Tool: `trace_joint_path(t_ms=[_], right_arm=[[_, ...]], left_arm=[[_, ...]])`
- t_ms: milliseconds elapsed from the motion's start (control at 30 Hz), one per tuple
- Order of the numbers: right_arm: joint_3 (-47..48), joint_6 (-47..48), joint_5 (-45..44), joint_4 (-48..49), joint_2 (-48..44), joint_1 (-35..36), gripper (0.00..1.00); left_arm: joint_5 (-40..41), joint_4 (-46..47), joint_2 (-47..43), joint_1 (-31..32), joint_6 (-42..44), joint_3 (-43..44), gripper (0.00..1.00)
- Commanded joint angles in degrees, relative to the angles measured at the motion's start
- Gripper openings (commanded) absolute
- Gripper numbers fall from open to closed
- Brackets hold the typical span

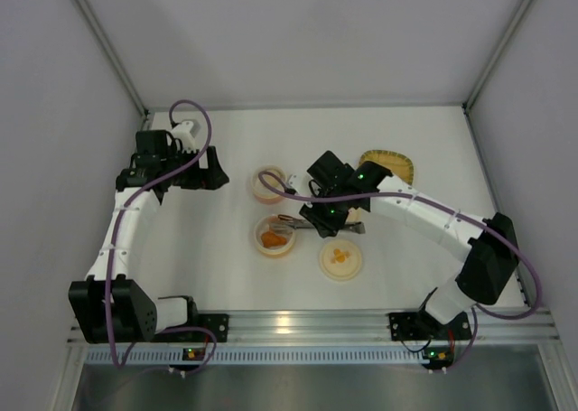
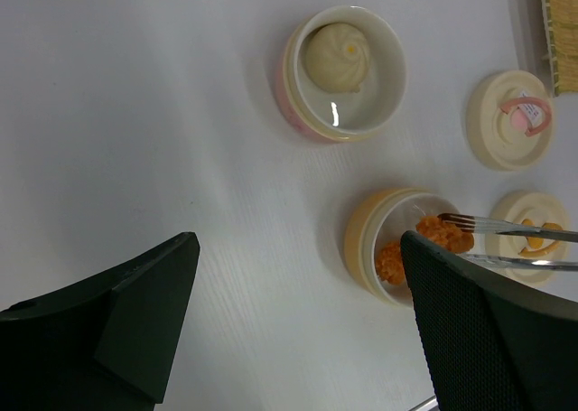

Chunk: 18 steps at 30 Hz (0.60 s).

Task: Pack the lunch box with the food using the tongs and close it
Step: Place the fake food in the packing box.

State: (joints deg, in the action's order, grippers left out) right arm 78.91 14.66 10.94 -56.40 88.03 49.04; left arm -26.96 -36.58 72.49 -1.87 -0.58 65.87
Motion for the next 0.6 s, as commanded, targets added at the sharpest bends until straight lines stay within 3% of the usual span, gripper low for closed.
trace_joint_path(t_ms=[0,333,533,567], right_arm=[[3.35,-2.08,-2.93,3.84,1.0,1.5,0.0],[5.9,-1.56,-5.75,3.67,3.55,3.52,0.01],[5.64,-0.86,-7.07,3.14,4.17,4.49,0.12],[5.55,-0.86,-7.25,2.97,4.17,4.49,0.21]], left_arm=[[-0.2,2.39,-1.56,-0.33,-0.39,0.14,0.98],[0.07,2.48,-1.3,-0.33,0.14,0.14,0.98],[0.15,2.48,-1.3,-0.42,0.05,-0.03,0.98],[0.15,2.48,-1.3,-0.33,0.05,-0.04,0.98]])
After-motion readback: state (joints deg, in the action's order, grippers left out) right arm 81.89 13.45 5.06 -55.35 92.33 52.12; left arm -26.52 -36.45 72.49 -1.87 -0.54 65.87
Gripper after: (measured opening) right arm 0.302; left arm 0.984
